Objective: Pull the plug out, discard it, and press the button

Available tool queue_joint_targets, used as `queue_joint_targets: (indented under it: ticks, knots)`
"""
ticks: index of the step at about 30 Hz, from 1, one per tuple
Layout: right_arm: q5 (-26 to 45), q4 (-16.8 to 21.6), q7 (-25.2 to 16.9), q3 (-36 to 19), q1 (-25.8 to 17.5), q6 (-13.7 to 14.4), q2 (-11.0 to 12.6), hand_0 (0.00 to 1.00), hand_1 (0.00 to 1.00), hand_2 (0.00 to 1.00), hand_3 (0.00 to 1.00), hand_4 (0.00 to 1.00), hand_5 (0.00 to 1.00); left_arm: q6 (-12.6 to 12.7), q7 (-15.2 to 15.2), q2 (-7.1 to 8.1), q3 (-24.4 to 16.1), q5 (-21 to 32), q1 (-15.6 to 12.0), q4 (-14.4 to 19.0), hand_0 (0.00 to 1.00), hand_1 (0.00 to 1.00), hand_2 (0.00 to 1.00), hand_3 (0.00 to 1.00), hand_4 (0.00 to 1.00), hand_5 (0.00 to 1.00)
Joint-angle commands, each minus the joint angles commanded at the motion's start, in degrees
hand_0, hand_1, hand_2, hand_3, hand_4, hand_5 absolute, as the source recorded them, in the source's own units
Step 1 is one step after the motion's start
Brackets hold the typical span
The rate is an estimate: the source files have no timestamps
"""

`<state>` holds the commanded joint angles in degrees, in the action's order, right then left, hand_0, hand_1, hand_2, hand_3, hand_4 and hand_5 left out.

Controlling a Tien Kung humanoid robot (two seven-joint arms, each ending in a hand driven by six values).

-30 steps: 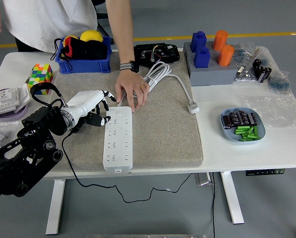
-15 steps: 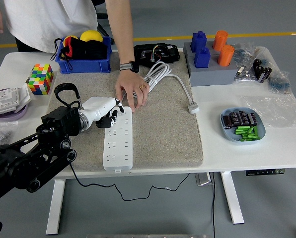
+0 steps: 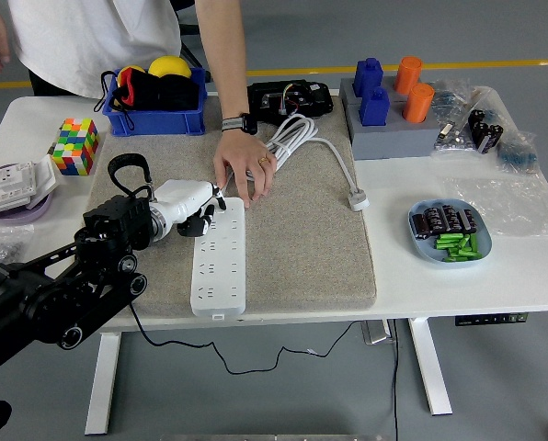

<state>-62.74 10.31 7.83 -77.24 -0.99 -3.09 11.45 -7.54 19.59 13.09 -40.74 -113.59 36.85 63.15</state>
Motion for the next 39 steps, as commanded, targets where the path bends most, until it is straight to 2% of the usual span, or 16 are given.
queue_joint_targets:
  ticks: [16,24,31,35,36,39]
  knots:
    - [0.05,0.0,-0.07,0.51,0.01,-0.01,0.13,0.702,0.676,0.66,0.617,0.716,0.491,-0.17,-0.09,0.59,1.37,1.44,-0.31,-0.31,0.024,0.025,0.136,0.691,0.024,0.002]
    - [-0.11,0.0,0.01,0.2,-0.15,-0.02,-0.18,0.703,0.676,0.66,0.617,0.716,0.49,-0.06,-0.67,0.96,0.65,1.88,-0.86,0.06,0.022,0.026,0.137,0.682,0.025,0.002]
    - [-0.11,0.0,-0.09,0.03,-0.08,-0.01,-0.18,0.703,0.676,0.66,0.617,0.716,0.491,0.9,-1.77,1.97,-5.67,-0.01,-1.95,4.73,0.033,0.029,0.134,0.681,0.05,0.002]
    - [-0.21,0.0,-0.09,-0.13,-0.08,-0.02,-0.24,0.703,0.676,0.66,0.617,0.716,0.491,2.0,-3.29,2.51,-11.42,0.01,-4.48,8.8,0.033,0.029,0.134,0.681,0.05,0.002]
    - [-0.26,0.0,-0.09,-0.15,-0.12,-0.01,-0.27,0.703,0.676,0.659,0.618,0.716,0.491,2.54,-4.0,2.68,-13.26,0.67,-5.63,10.11,0.151,0.163,0.263,0.698,0.487,0.002]
    - [-0.42,0.0,-0.03,-0.23,-0.19,0.0,-0.29,0.703,0.676,0.659,0.618,0.716,0.491,4.18,-5.68,2.87,-18.26,1.93,-8.58,13.1,0.151,0.163,0.263,0.698,0.487,0.002]
